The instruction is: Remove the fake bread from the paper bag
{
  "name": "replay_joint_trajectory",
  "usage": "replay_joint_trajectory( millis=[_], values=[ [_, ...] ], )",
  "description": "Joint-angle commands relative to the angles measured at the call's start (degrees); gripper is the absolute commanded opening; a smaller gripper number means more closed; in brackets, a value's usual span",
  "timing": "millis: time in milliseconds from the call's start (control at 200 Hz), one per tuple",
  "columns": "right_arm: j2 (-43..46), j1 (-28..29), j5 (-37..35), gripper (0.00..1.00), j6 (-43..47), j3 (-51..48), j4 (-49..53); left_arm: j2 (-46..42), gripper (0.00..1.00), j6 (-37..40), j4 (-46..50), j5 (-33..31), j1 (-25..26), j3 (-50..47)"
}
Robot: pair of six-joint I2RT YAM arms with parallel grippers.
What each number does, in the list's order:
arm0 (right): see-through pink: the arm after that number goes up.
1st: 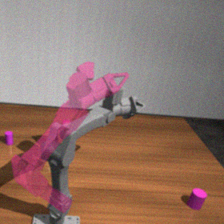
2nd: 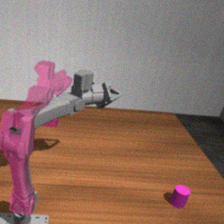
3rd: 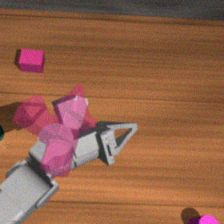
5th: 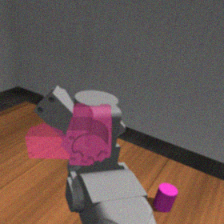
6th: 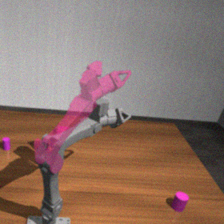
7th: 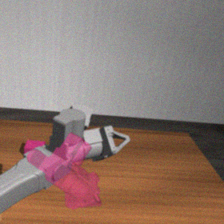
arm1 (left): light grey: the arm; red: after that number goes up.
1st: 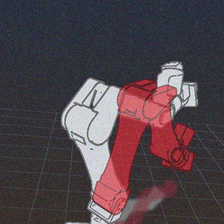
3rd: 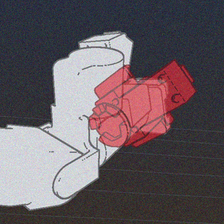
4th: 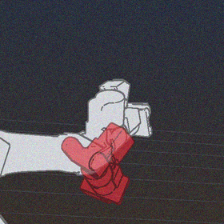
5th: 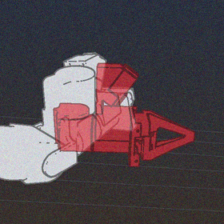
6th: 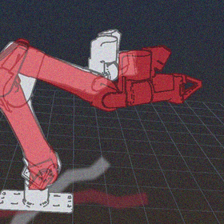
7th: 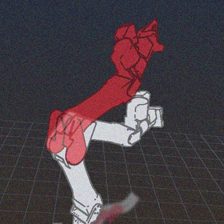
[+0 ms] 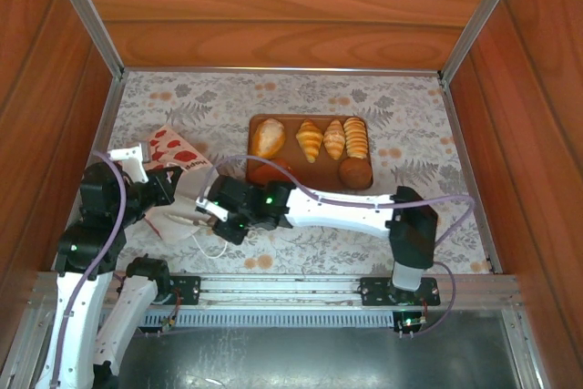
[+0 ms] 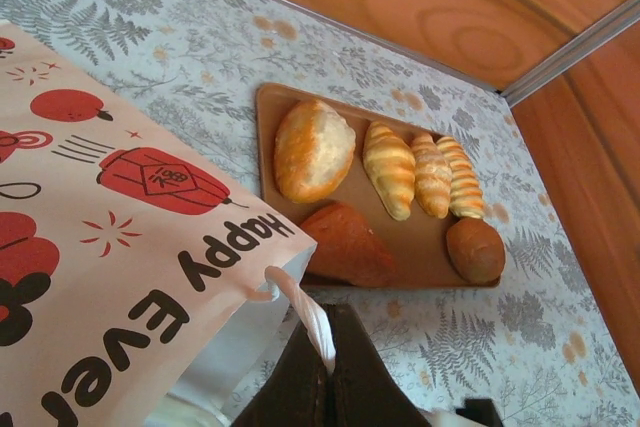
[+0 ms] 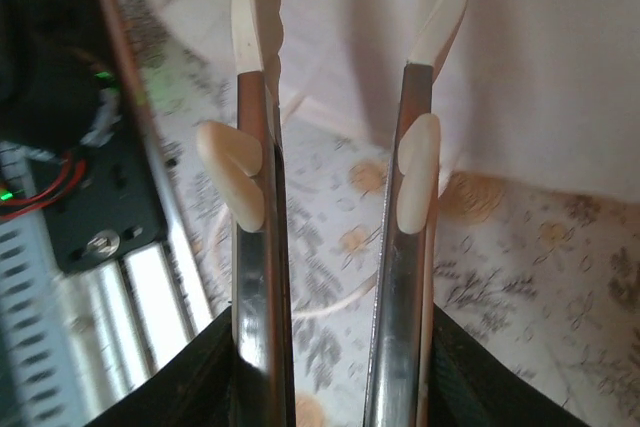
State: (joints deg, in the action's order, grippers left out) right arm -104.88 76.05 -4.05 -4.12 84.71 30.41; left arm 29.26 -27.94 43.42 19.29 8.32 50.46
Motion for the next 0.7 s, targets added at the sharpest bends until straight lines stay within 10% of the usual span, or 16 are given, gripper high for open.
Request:
replay_joint_trajectory(
  millis=[0,695],
  values=[
    [-2.34,0.68,-6.38,0.44,1.57,4.14,-0.44,-0.69,0.0,0.32,1.32,-0.63,0.29,2.05],
    [-15.27,0.7,-10.25,0.44,5.33,12.69,-3.41,2.2,0.0,-1.27,1.32,-1.37,0.27,3.54]
  ],
)
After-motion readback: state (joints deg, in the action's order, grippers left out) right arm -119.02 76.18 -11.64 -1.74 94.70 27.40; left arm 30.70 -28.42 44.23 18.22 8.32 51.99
